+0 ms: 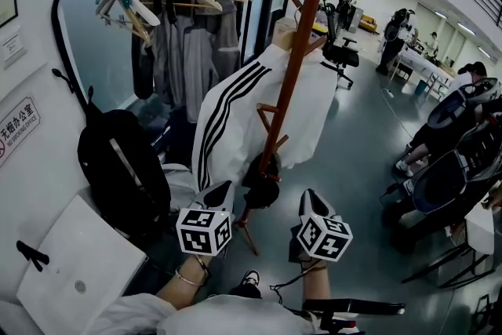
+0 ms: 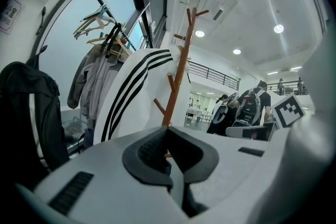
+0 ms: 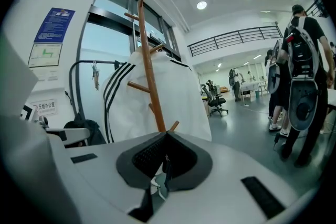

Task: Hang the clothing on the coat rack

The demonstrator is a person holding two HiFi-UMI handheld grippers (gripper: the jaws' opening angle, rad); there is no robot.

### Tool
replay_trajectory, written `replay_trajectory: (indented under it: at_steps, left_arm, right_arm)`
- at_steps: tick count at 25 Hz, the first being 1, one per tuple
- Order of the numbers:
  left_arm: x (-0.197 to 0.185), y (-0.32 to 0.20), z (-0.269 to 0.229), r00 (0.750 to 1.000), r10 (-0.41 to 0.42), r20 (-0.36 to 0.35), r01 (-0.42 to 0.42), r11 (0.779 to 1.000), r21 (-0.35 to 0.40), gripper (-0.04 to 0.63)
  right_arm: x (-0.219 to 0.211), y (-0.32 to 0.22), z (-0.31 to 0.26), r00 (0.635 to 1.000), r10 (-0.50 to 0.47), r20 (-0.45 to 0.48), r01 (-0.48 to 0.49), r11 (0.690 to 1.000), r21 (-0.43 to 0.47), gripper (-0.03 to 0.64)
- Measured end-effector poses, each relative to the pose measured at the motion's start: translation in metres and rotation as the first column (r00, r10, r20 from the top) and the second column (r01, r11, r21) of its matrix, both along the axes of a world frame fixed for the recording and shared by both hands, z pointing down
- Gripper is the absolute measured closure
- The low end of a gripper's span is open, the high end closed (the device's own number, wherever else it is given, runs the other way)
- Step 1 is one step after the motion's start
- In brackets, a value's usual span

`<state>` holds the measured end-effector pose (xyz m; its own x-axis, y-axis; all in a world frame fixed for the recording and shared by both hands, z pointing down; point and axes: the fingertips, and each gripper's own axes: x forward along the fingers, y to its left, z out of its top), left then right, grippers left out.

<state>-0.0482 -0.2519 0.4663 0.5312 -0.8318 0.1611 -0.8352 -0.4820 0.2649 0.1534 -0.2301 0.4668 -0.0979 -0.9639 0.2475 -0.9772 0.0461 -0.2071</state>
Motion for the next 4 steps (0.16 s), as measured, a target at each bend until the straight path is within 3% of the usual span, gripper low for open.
replay_trajectory:
  at_steps: [4]
  left_arm:
    - [0.0023, 0.0004, 0.0020, 1.000, 0.028, -0.009, -0.028, 1.000, -0.012, 0.588]
  right_arm:
    - [-0.0047, 0.0004, 0.0013, 1.000, -0.017, 0.012, 0.017, 1.000, 0.001, 0.595]
